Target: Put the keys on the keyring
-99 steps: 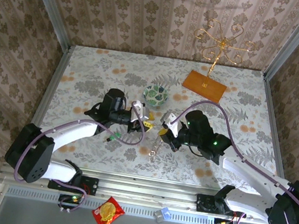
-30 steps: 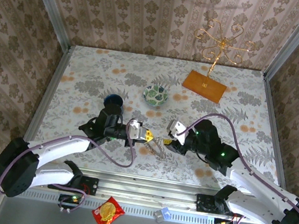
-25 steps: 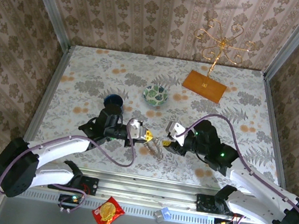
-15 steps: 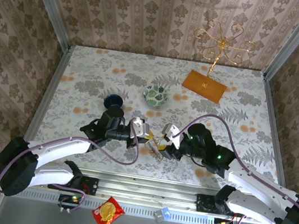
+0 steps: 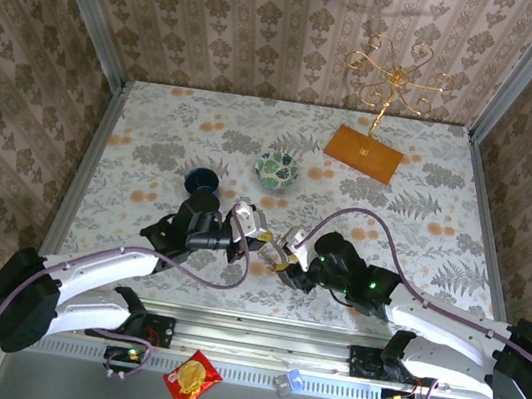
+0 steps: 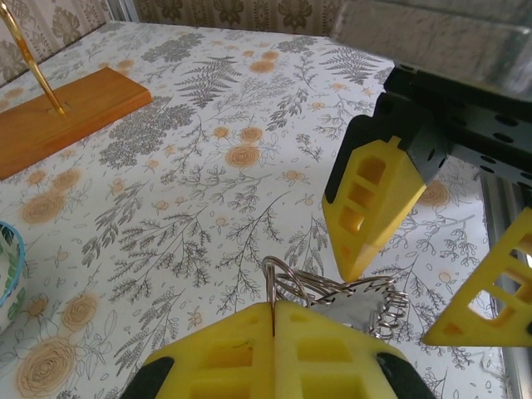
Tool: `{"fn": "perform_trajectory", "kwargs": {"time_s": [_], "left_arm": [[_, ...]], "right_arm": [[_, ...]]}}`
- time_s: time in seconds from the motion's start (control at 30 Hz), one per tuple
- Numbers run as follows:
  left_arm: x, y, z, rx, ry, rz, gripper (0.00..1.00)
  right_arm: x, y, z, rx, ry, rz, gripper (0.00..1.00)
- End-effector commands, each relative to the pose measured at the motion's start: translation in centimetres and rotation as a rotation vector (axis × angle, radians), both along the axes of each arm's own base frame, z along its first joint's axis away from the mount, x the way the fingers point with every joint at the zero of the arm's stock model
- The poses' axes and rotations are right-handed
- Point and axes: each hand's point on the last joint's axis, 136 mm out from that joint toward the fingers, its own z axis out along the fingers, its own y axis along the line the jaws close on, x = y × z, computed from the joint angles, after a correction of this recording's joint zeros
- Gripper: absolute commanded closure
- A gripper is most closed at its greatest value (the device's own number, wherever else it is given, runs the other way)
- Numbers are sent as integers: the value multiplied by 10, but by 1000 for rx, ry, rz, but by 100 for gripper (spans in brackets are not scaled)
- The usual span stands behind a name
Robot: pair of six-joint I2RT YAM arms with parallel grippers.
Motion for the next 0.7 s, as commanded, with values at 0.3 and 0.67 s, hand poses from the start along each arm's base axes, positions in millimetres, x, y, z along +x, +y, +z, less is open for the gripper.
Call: {"fn": "perform_trajectory", "kwargs": {"time_s": [0.3,0.67], "left_arm": [[6,-1,8,-59,59,83,100],[9,1,8,-65,82,118,100]], "right_arm": [[20,9,3,12,-66,-78,83],[20,14,9,30,-76,-66,100]]}}
